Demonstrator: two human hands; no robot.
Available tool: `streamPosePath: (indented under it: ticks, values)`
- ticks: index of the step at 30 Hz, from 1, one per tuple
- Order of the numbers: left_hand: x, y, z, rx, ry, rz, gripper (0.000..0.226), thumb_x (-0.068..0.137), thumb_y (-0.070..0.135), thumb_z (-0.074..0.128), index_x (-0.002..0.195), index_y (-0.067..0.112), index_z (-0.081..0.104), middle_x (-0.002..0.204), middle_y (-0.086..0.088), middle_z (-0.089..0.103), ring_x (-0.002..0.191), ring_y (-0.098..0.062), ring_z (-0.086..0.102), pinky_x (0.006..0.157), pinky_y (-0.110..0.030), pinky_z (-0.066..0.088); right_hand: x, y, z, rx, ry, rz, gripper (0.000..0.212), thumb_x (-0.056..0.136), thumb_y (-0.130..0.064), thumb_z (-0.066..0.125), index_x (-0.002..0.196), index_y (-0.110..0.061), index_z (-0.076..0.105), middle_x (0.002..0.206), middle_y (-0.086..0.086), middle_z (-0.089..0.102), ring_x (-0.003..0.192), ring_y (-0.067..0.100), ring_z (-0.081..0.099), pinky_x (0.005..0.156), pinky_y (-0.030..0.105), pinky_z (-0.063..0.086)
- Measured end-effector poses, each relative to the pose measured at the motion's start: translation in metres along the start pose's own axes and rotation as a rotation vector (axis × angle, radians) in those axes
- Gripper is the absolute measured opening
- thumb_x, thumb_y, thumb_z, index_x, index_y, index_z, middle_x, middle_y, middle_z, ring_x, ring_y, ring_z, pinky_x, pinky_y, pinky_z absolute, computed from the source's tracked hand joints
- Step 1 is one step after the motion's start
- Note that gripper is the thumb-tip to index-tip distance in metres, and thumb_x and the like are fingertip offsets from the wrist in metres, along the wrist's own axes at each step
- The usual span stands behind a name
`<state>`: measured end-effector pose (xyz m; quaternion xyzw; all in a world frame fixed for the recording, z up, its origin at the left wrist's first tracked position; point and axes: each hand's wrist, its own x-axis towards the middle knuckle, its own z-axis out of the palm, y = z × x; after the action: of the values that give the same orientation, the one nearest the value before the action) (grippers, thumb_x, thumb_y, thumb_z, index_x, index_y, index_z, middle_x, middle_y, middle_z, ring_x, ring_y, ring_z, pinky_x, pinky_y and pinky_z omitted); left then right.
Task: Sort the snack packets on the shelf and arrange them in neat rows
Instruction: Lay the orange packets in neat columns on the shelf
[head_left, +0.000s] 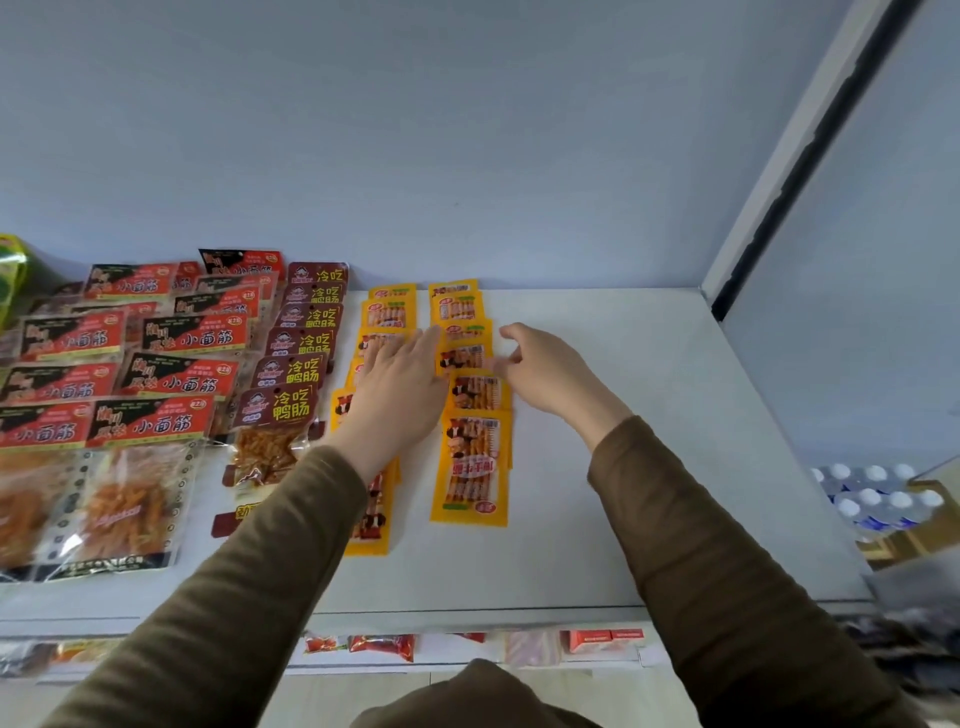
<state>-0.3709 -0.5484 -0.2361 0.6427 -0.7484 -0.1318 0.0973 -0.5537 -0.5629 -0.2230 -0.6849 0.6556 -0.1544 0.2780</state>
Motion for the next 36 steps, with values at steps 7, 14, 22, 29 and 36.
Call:
streamPosePath:
  ticks: [7,14,22,29,36]
  values:
    - [-0.036,0.01,0.009,0.015,0.035,-0.008,0.071,0.104,0.017,0.038,0.164,0.013,0.0,0.164,-0.013,0.035,0.158,-0.028,0.016,0.129,-0.045,0.003,-0.008,0.0,0.011,0.113,-0.086,0.044,0.054,0.105,-0.027,0.048,0.156,-0.019,0.032,0.109,0.006,0.07,0.088,0.02,0.072,0.085,0.038,0.059]
    - [-0.012,-0.009,-0.007,0.063,0.206,0.022,0.059,0.103,0.02,0.039,0.159,0.01,0.026,0.157,-0.012,0.042,0.149,-0.031,0.025,0.122,-0.046,0.023,0.007,0.004,0.004,0.098,0.098,0.066,0.049,0.105,-0.031,0.045,0.151,-0.016,0.041,0.136,0.01,0.063,0.116,0.027,0.065,0.103,0.043,0.051]
    - [0.069,-0.006,-0.006,0.127,-0.041,-0.015,0.058,0.107,0.042,0.023,0.158,0.016,0.035,0.172,-0.015,0.004,0.158,-0.032,-0.01,0.127,-0.054,-0.003,0.056,-0.02,0.03,0.587,0.206,0.049,0.054,0.108,-0.023,0.037,0.159,-0.014,0.022,0.16,0.009,0.037,0.143,0.025,0.04,0.097,0.026,0.036]
    - [0.082,-0.012,-0.001,0.018,-0.093,-0.078,0.05,0.109,0.03,0.029,0.154,0.012,0.042,0.168,-0.017,0.02,0.158,-0.035,0.002,0.127,-0.054,0.0,0.065,-0.022,0.036,0.776,0.105,0.031,0.058,0.109,-0.019,0.038,0.162,-0.017,0.015,0.168,0.004,0.019,0.153,0.019,0.023,0.121,0.034,0.028]
    - [0.041,-0.031,-0.006,0.146,0.057,0.024,0.043,0.106,0.029,0.034,0.145,0.015,0.047,0.172,-0.013,-0.001,0.157,-0.035,-0.015,0.125,-0.051,-0.004,0.043,0.003,0.038,1.011,0.202,0.069,0.055,0.109,-0.033,0.04,0.16,-0.025,0.023,0.166,-0.003,0.025,0.148,0.011,0.029,0.109,0.021,0.035]
